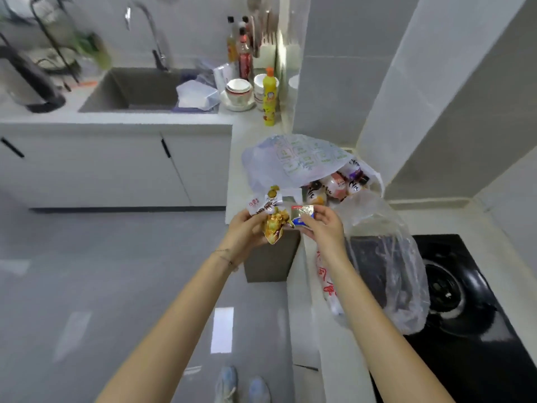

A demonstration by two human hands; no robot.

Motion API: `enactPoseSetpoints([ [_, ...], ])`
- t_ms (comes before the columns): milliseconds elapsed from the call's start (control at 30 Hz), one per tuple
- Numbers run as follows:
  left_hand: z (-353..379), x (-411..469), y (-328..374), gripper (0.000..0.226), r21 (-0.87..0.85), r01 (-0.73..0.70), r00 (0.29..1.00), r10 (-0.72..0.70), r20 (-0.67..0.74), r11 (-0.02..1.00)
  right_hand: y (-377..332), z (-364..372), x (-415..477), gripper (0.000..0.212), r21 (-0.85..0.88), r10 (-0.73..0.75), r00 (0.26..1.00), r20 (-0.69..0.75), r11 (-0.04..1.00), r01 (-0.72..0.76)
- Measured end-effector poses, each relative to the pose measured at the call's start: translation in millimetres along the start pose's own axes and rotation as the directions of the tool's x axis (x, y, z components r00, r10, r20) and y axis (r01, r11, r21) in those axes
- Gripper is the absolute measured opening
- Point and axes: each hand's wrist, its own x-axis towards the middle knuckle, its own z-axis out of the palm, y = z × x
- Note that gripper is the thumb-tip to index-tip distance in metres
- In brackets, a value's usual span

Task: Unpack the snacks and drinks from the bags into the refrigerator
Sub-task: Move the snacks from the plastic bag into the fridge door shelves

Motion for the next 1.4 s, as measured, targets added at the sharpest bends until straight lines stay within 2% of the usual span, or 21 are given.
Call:
enactPoseSetpoints([
  [67, -33, -24, 5, 0.028, -0.023, -0.035, 0.994, 0.032, -0.103, 0.999, -1, 38, -15, 0.021, -0.006, -0.004, 0.995, 0.095, 1.0, 0.005],
  [133, -66, -52, 11, 0.032, 0.001, -0.09, 0.977, 0.089, -0.195, 0.996, -2, 76, -35, 0.021, -0.014, -0.01, 0.982, 0.189, 1.0, 0.013],
  [367, -177, -177, 22, 0.032, 0.02, -0.251, 0.849, 0.23, -0.475, 0.968, 6, 191, -142, 0.019, -0.077, -0.02, 0.866, 0.499, 0.995, 0.068],
  [500, -225, -251, 17, 0.024, 0.009, -0.318, 0.777, 0.266, -0.571, 0.948, 23, 234, -211, 0.02, -0.077, -0.02, 0.796, 0.604, 0.994, 0.083],
  [600, -257, -309, 10, 0.027, 0.0, -0.363, 0.717, 0.279, -0.639, 0.932, 38, 262, -267, 0.018, -0.069, -0.019, 0.754, 0.657, 0.994, 0.085],
  [700, -285, -371, 1, 0.031, 0.018, -0.394, 0.669, 0.3, -0.68, 0.919, 51, 287, -324, 0.021, -0.07, -0.023, 0.701, 0.713, 0.992, 0.104],
  [867, -330, -476, -16, 0.021, 0.055, -0.438, 0.593, 0.334, -0.733, 0.897, 72, 320, -422, 0.017, -0.072, -0.002, 0.602, 0.798, 0.992, 0.099],
  [1033, -366, -569, -39, 0.023, 0.073, -0.47, 0.507, 0.337, -0.794, 0.88, 92, 345, -513, 0.017, -0.075, 0.013, 0.502, 0.865, 0.992, 0.104],
  [1200, -388, -632, -45, 0.019, 0.089, -0.523, 0.417, 0.345, -0.841, 0.848, 102, 368, -579, 0.021, -0.046, -0.023, 0.376, 0.926, 0.984, 0.172],
  [1400, -417, -683, -29, 0.026, 0.159, -0.565, 0.3, 0.382, -0.874, 0.809, 96, 411, -627, 0.024, 0.005, -0.076, 0.26, 0.963, 0.965, 0.263],
])
